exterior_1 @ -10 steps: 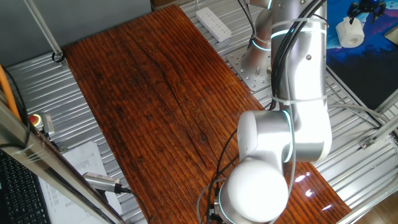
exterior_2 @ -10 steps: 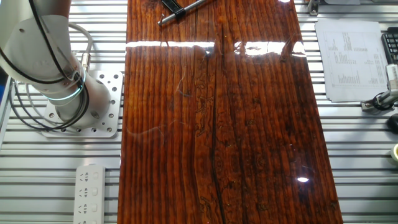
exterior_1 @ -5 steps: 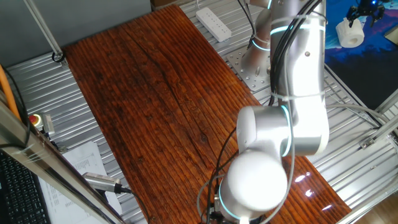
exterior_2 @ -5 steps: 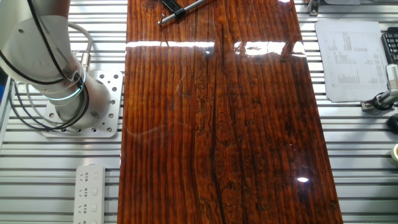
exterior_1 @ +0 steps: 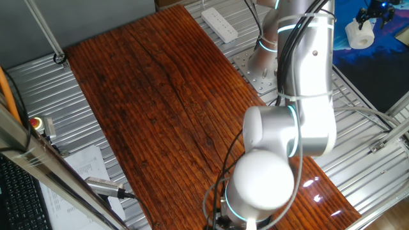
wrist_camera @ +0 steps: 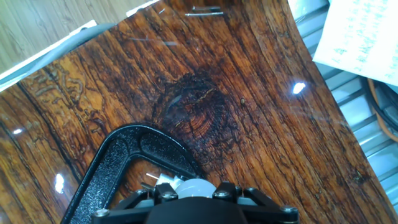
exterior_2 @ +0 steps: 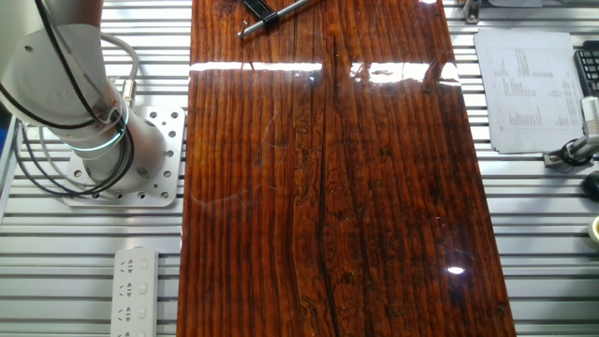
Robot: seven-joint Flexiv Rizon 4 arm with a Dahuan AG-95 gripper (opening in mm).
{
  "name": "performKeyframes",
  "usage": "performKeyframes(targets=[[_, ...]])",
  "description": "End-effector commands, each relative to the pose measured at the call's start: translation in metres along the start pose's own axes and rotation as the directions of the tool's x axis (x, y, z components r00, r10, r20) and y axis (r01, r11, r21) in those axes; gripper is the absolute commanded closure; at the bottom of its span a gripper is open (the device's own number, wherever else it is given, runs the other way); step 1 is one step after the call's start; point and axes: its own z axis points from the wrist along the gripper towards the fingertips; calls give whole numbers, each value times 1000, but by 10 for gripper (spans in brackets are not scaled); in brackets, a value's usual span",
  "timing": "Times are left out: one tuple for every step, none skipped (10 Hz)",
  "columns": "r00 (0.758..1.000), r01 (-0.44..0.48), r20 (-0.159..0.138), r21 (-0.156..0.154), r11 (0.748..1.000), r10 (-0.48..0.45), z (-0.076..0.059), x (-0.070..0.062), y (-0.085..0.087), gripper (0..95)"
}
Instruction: Install the light bulb by rotating it
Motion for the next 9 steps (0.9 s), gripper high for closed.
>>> performKeyframes(targets=[[1000, 1, 8, 0, 1000, -1, -1, 3, 2, 570], [1000, -1, 8, -1, 1000, 1, -2, 3, 2, 570], [1000, -2, 20, -4, 1000, 2, -2, 3, 2, 570], [1000, 1, 23, -4, 1000, -1, -3, 3, 2, 570], [999, 3, 34, -6, 1000, -3, -3, 3, 2, 570], [999, 11, 41, -7, 1000, -11, -3, 3, 2, 570], [999, 11, 42, -6, 1000, -11, -3, 3, 2, 570], [999, 13, 43, -4, 1000, -13, -3, 3, 2, 570], [999, 14, 45, -3, 1000, -14, -3, 3, 2, 570]])
